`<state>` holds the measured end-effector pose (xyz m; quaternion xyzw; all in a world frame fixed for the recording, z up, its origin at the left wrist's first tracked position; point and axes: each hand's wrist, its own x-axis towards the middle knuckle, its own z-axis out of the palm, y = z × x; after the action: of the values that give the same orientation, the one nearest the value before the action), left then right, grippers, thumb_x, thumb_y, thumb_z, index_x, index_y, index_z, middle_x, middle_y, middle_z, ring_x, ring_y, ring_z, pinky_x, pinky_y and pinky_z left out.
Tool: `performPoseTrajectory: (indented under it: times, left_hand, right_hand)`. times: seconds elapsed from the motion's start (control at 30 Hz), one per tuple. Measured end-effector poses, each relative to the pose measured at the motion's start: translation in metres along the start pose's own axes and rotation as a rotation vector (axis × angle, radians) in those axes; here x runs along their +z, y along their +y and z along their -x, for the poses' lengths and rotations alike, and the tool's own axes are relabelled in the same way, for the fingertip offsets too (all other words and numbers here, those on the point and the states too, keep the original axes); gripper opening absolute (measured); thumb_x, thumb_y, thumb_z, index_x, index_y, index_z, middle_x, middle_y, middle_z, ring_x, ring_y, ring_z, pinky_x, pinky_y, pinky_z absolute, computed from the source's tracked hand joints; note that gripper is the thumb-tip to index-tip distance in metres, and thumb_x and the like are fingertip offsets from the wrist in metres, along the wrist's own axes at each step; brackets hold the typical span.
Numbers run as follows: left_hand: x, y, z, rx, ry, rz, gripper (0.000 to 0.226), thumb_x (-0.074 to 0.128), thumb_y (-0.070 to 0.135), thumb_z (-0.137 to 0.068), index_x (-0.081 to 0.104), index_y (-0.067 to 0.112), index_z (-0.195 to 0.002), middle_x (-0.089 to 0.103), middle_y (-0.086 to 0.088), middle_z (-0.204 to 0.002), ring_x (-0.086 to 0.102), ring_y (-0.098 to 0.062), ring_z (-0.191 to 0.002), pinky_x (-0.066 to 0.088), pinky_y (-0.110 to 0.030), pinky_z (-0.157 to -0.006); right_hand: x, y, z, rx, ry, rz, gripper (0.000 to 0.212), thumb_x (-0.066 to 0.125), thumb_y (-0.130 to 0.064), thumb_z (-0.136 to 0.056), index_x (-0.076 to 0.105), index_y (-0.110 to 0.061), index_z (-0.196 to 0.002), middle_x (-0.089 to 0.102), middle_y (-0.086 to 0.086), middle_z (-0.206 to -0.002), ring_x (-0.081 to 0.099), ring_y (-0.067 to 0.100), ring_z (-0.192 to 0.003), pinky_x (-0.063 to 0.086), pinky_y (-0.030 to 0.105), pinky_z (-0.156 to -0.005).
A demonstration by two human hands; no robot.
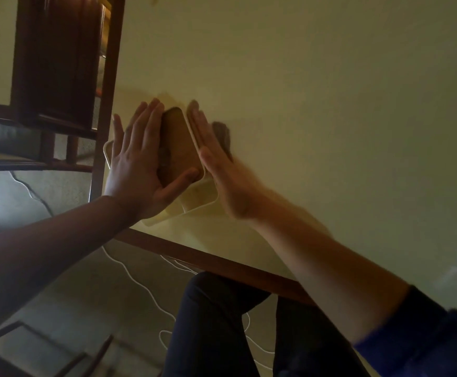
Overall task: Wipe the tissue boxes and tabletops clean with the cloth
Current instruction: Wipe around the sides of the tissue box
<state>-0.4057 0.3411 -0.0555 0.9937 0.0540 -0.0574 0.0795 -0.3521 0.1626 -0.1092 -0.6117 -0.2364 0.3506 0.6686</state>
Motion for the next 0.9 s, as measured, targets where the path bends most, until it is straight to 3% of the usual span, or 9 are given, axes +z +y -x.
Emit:
performPoseTrajectory:
  times: [0.17, 0.33, 0.4, 0.5, 0.57, 0.7, 0.8, 0.9]
  left_hand:
    - [-0.002, 0.002, 0.0, -0.002, -0.009, 0.013, 0.115, 0.048, 0.082, -0.085, 0.015, 0.007, -0.164, 0.02, -0.011, -0.171, 0.01, -0.028, -0.16, -0.005, -0.055, -0.129]
    - [-0.001, 0.001, -0.001, 0.001, -0.009, 0.024, 0.114, 0.049, 0.081, -0.085, 0.014, 0.007, -0.164, 0.02, -0.011, -0.171, 0.01, -0.027, -0.16, -0.005, -0.052, -0.129]
    - [0.0, 0.001, -0.001, -0.001, -0.014, 0.029, 0.114, 0.049, 0.082, -0.085, 0.013, 0.007, -0.164, 0.019, -0.011, -0.171, 0.01, -0.027, -0.16, -0.004, -0.052, -0.129]
    - [-0.001, 0.002, 0.001, -0.006, -0.01, 0.037, 0.114, 0.048, 0.082, -0.085, 0.014, 0.008, -0.164, 0.02, -0.011, -0.171, 0.011, -0.028, -0.16, 0.0, -0.056, -0.129]
    - [-0.002, 0.002, 0.001, 0.001, -0.01, 0.037, 0.114, 0.047, 0.083, -0.085, 0.015, 0.007, -0.164, 0.02, -0.011, -0.171, 0.011, -0.027, -0.16, 0.001, -0.057, -0.129]
    - [-0.008, -0.009, 0.002, 0.203, -0.087, 0.009, 0.116, 0.05, 0.083, -0.085, 0.018, 0.003, -0.163, 0.023, -0.014, -0.169, 0.013, -0.032, -0.16, 0.007, -0.066, -0.125]
    - [-0.011, -0.022, 0.003, 0.392, -0.159, -0.065, 0.117, 0.054, 0.08, -0.082, 0.02, 0.001, -0.161, 0.021, -0.017, -0.17, 0.013, -0.037, -0.159, 0.006, -0.07, -0.123]
    - [-0.015, -0.026, 0.004, 0.425, -0.155, -0.111, 0.114, 0.052, 0.08, -0.083, 0.022, 0.003, -0.161, 0.019, -0.018, -0.17, 0.014, -0.042, -0.158, 0.0, -0.071, -0.123]
  right_hand:
    - [0.022, 0.013, 0.054, 0.086, 0.055, -0.084, 0.057, 0.015, -0.028, -0.114, 0.007, -0.017, -0.169, 0.002, -0.007, -0.178, -0.003, 0.01, -0.163, 0.005, 0.054, -0.132]
    - [0.009, 0.008, 0.015, 0.014, 0.067, -0.013, 0.053, 0.016, -0.014, -0.115, 0.01, -0.01, -0.168, 0.005, -0.005, -0.175, 0.003, 0.012, -0.163, 0.006, 0.045, -0.134]
    - [0.0, 0.003, -0.013, -0.032, 0.04, 0.03, 0.053, 0.017, -0.012, -0.115, 0.01, -0.01, -0.168, 0.007, -0.007, -0.174, 0.003, 0.014, -0.164, 0.008, 0.051, -0.133]
    - [-0.01, 0.004, -0.047, -0.081, -0.005, 0.076, 0.055, 0.017, -0.019, -0.113, 0.019, -0.013, -0.168, 0.01, 0.003, -0.177, -0.004, 0.014, -0.163, -0.001, 0.056, -0.131]
    - [-0.02, 0.006, -0.057, -0.039, -0.023, 0.094, 0.057, 0.015, -0.03, -0.112, 0.025, -0.024, -0.168, 0.008, 0.002, -0.177, -0.01, 0.015, -0.163, -0.005, 0.053, -0.132]
    - [-0.03, 0.008, -0.046, 0.019, -0.049, 0.175, 0.057, 0.014, -0.032, -0.111, 0.028, -0.032, -0.166, 0.012, -0.004, -0.177, -0.006, 0.016, -0.163, -0.007, 0.034, -0.129]
    - [-0.021, 0.007, -0.033, 0.025, -0.094, 0.131, 0.053, 0.014, -0.032, -0.113, 0.022, -0.033, -0.166, 0.017, -0.007, -0.175, 0.005, 0.011, -0.162, -0.002, 0.035, -0.132]
    - [-0.019, 0.011, -0.022, 0.124, -0.098, 0.046, 0.056, 0.02, -0.042, -0.113, 0.012, -0.036, -0.168, 0.011, -0.011, -0.176, 0.005, 0.004, -0.161, 0.007, 0.044, -0.134]
